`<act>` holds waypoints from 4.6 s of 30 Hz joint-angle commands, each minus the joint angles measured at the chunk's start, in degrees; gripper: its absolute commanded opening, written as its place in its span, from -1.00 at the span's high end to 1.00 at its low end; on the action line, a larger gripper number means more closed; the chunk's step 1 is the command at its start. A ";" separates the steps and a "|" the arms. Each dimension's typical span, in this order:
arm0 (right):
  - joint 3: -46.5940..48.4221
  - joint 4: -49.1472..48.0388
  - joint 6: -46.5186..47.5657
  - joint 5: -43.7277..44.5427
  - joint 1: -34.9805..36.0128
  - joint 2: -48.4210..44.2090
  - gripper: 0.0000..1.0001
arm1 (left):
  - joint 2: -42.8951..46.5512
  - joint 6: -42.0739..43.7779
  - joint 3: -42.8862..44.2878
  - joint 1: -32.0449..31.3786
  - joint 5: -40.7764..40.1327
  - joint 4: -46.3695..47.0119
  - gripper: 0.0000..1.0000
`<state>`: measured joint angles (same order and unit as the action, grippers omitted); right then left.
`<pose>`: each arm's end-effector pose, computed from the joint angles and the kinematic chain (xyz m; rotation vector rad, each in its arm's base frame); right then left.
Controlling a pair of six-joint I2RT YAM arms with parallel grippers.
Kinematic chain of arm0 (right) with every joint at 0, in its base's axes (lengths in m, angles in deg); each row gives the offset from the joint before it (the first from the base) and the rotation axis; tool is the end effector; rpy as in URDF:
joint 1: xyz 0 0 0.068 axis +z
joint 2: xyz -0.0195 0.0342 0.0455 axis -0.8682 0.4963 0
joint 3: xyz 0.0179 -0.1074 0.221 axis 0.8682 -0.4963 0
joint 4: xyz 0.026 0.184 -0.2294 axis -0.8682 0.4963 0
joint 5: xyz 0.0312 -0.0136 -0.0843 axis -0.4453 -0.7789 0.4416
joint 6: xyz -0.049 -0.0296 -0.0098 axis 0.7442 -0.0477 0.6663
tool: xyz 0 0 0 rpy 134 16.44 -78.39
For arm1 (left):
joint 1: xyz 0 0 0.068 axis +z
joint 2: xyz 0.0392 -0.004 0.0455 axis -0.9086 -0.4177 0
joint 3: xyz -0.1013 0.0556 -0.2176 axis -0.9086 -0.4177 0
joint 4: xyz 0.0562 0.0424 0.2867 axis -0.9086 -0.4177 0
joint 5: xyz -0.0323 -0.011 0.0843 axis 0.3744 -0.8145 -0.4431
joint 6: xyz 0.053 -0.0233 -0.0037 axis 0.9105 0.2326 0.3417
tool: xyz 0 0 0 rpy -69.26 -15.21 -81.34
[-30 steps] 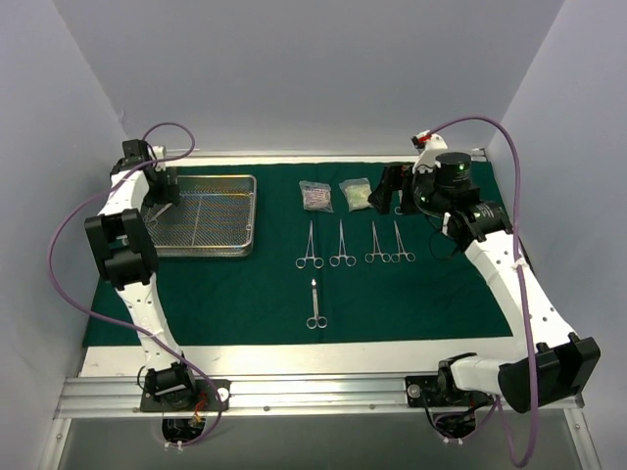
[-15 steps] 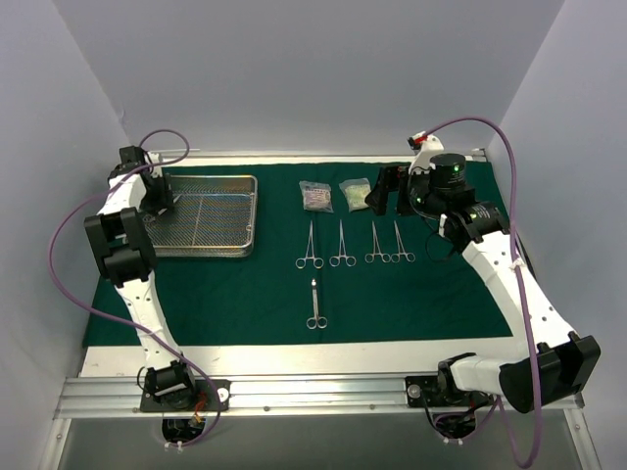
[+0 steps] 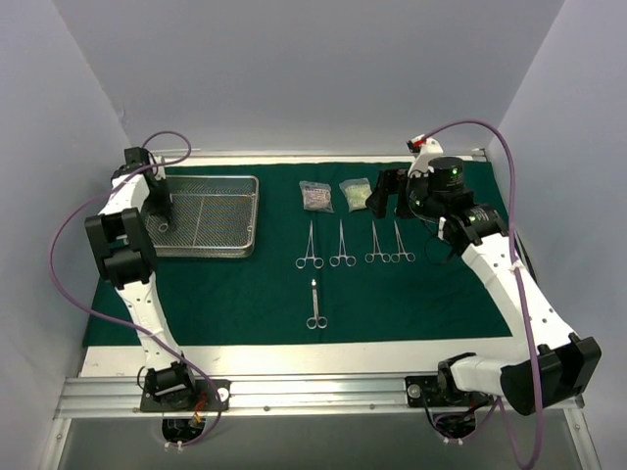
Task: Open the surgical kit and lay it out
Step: Pick up the medical item from the container, then place the medical item in the surgical kit.
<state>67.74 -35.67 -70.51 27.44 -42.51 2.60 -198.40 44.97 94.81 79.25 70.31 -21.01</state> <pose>0.3175 0.1125 0.3680 -0.2765 1.8517 0.5940 0.5005 0.1221 0.1370 -0.2890 2.6160 0.0246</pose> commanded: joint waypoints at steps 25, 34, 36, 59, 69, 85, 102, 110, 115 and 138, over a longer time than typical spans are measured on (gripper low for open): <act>-3.01 -1.03 -0.23 1.08 0.46 -5.96 -0.90 | 5.73 -4.14 0.65 -5.58 -11.16 -8.32 0.16; -2.31 -0.76 -0.23 1.16 0.54 -5.26 -0.90 | 1.25 -2.82 5.48 -5.32 -9.75 -10.78 0.17; -2.22 -0.68 -0.23 1.16 0.54 -5.26 -0.90 | 0.20 -2.73 6.10 -5.23 -9.67 -10.70 0.18; -3.10 -1.11 -0.58 1.25 0.63 -4.55 -0.90 | -5.08 -3.00 7.33 -5.32 -7.38 -13.42 0.67; -2.84 -0.85 -0.14 1.52 0.63 -5.69 -0.90 | 1.33 -3.26 7.07 -6.11 -5.97 -13.86 0.95; -3.28 1.17 0.21 1.43 0.63 -9.21 -0.90 | 14.68 -12.04 2.94 -8.04 -4.21 -12.63 0.95; -2.49 3.10 0.65 0.02 0.90 -12.90 -0.90 | 33.32 -35.58 -12.35 -38.06 -13.52 -16.49 0.95; -4.24 3.45 0.21 1.25 0.90 -15.71 -0.90 | 32.90 -52.45 -17.37 -57.95 -19.24 -15.00 0.95; -5.65 3.98 -1.01 2.92 0.90 -16.94 -0.90 | 26.93 -60.81 -15.96 -66.56 -21.09 -16.93 0.95; -8.81 7.49 -1.28 6.09 0.46 -15.46 -0.90 | 17.40 -68.74 -8.83 -74.93 -24.25 -24.58 0.71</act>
<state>59.87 -29.17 -71.05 32.90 -42.16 -13.95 -187.30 -22.76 86.63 3.82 49.15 -44.02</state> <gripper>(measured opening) 0.955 0.127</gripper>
